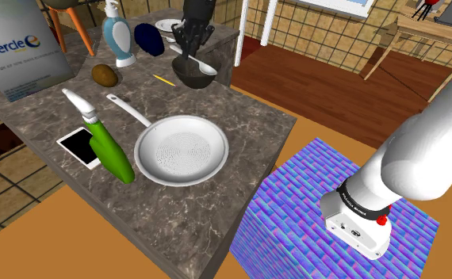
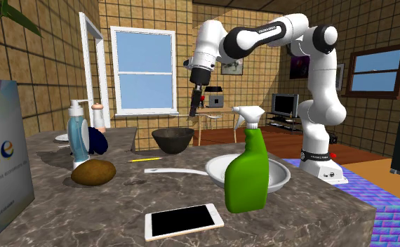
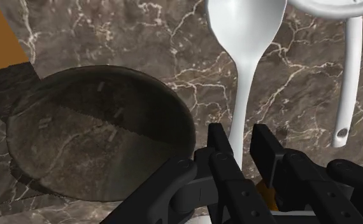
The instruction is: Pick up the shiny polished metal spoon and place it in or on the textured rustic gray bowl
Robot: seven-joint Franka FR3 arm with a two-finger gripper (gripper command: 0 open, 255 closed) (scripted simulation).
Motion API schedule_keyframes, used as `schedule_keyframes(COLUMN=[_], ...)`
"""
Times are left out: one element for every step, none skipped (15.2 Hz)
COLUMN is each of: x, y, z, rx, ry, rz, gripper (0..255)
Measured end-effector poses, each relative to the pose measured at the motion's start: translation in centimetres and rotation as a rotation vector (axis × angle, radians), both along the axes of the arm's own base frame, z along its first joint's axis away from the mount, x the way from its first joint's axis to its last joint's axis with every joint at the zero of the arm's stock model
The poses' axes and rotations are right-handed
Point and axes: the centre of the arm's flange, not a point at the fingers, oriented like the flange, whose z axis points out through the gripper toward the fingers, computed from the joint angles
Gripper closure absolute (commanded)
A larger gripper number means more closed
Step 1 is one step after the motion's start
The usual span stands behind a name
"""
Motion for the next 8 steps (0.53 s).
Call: schedule_keyframes(x=[0.9,1.8,2.8,3.9,5.0,6.1,7.4,8.3], y=[-0.9,-1.7,-2.6,-3.5,-4.1,-4.8,-5.4,-6.5], z=[0.0,0.3,0.5,0.5,0.7,0.7,0.9,0.7], rx=[0.0,0.0,0.0,0.0,0.0,0.0,0.0,0.0], ry=[0.0,0.0,0.0,-0.001,0.0,0.0,0.0,0.0], rz=[0.0,0.0,0.0,0.0,0.0,0.0,0.0,0.0], gripper=[255,255,255,255,255,255,255,255])
